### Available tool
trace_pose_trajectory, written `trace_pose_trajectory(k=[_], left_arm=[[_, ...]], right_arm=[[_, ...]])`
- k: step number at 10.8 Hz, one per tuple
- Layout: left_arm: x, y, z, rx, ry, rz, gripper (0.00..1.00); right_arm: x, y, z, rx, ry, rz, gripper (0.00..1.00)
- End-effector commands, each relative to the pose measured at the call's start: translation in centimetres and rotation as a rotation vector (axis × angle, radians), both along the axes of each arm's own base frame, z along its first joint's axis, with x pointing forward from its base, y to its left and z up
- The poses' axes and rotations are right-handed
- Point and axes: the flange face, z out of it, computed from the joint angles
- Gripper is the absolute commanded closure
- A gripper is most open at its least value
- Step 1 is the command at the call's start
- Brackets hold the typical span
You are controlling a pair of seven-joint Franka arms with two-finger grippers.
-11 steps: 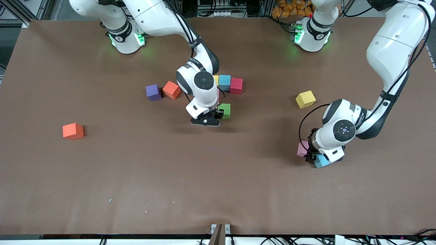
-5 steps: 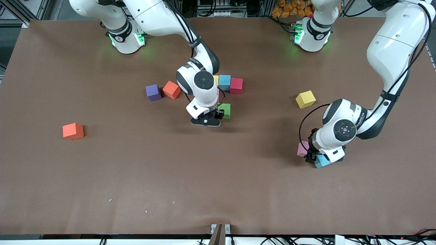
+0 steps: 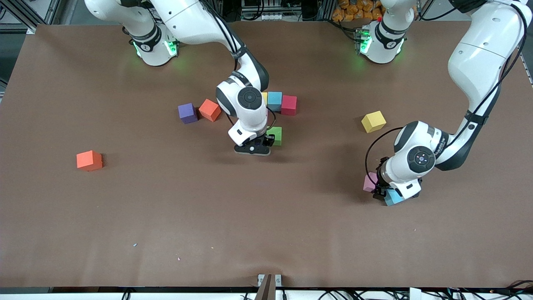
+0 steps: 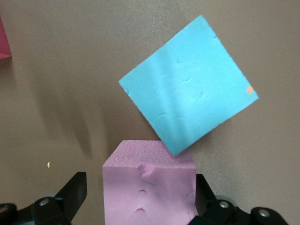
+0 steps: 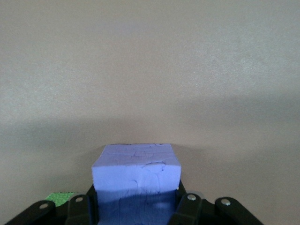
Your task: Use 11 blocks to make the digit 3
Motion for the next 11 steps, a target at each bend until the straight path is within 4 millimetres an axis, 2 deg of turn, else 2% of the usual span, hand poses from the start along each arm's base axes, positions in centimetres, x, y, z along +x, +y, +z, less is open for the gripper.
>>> trace_pose_trajectory(k=[1,11], left_arm=[[-0.19,0.04,0.51,0.023,-0.021,-0.003,0.00],[-0.23,-0.15,0.54,0.019,-0.020,0.004,0.00]], right_arm=[[-0.42,0.52,-0.09,-0.010,0.003,0.002,1.00],[-0.93,0.25,-0.37,-0.038,0.036,-0.001,1.00]])
